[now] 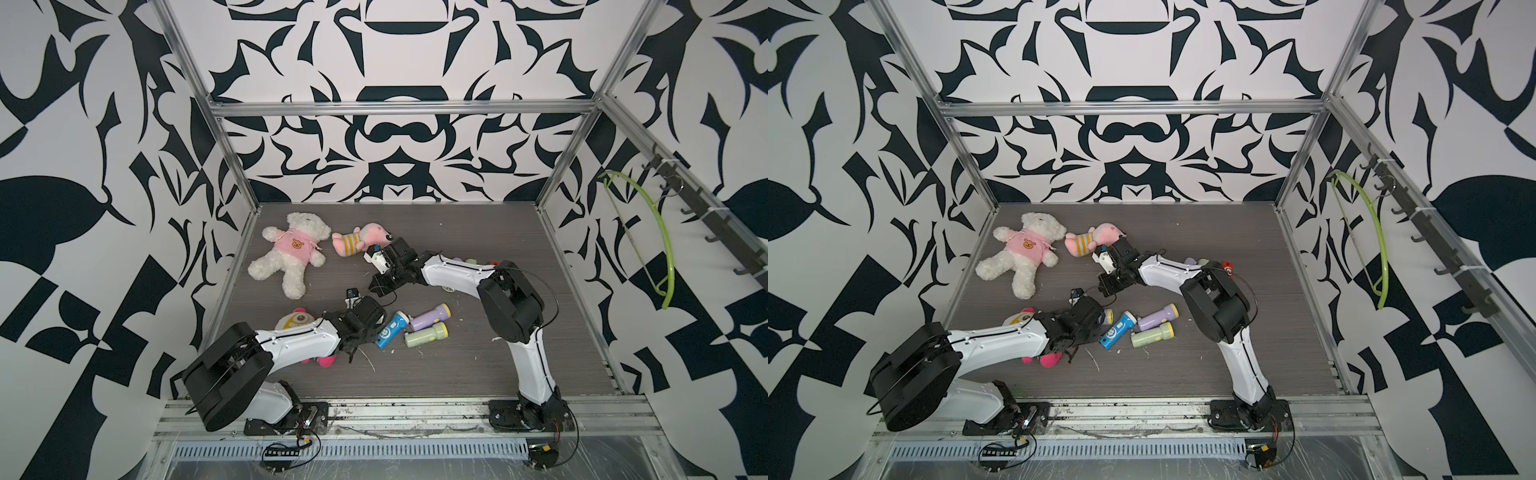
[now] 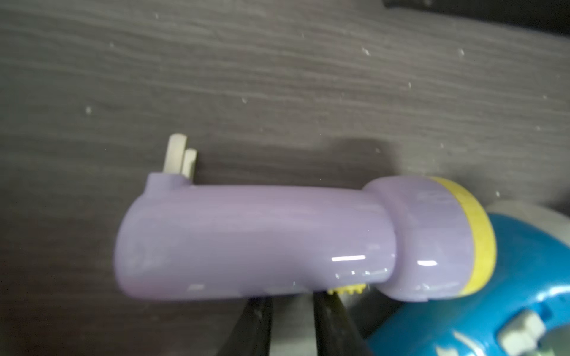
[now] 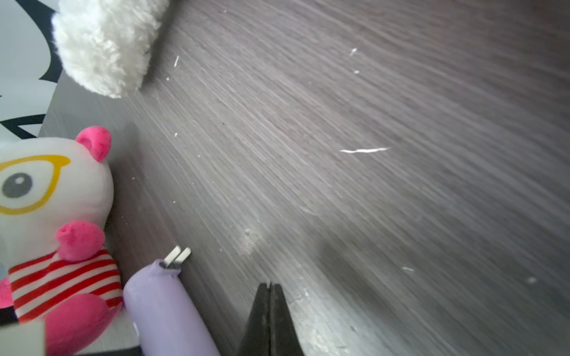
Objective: Close the plug at the bottom of the flashlight
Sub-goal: Pick up the flashlight from the center of the board.
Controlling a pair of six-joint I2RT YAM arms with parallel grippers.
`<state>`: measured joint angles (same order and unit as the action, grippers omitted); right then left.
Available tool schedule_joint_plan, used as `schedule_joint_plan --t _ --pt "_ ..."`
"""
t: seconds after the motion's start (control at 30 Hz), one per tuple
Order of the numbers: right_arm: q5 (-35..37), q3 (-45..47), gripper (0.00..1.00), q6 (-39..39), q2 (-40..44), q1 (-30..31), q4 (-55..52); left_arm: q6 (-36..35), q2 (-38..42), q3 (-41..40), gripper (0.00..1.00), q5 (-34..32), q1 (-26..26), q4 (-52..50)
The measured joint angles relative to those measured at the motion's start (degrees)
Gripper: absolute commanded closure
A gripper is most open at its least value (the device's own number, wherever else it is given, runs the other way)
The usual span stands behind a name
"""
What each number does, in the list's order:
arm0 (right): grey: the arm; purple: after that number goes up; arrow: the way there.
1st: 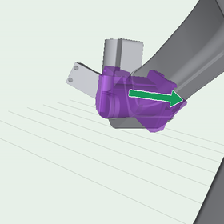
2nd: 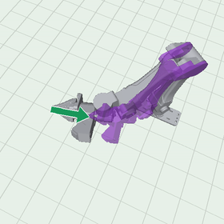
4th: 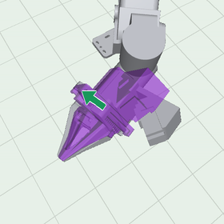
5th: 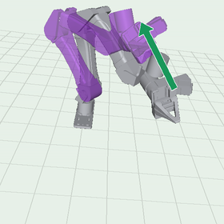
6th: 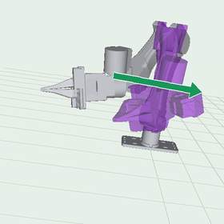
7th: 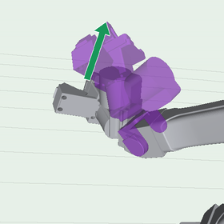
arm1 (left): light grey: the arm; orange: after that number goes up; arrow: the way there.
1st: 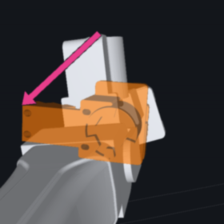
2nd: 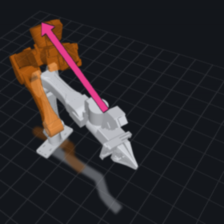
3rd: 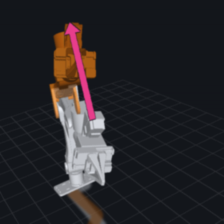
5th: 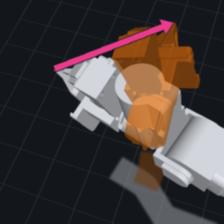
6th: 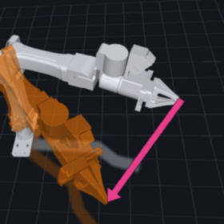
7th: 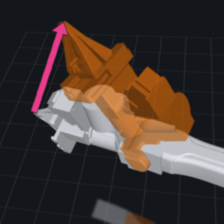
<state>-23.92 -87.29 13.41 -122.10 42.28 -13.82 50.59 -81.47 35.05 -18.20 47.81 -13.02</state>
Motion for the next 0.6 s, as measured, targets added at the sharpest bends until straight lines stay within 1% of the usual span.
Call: schedule_joint_plan --t 0.23,0.43,0.6 --pt "-1.46 0.22 0.99 0.00 -1.68 -0.04 0.59 -4.66 -2.60 2.62 0.72 1.70 -5.20 0.04" --pt "-1.99 1.75 1.00 -0.02 -2.03 -0.04 0.72 -7.78 -4.57 4.59 0.67 3.26 -9.84 0.46" --pt "-2.99 3.76 1.00 0.17 -1.97 -0.04 2.23 -9.70 -6.51 6.69 0.62 4.07 -11.13 0.37"
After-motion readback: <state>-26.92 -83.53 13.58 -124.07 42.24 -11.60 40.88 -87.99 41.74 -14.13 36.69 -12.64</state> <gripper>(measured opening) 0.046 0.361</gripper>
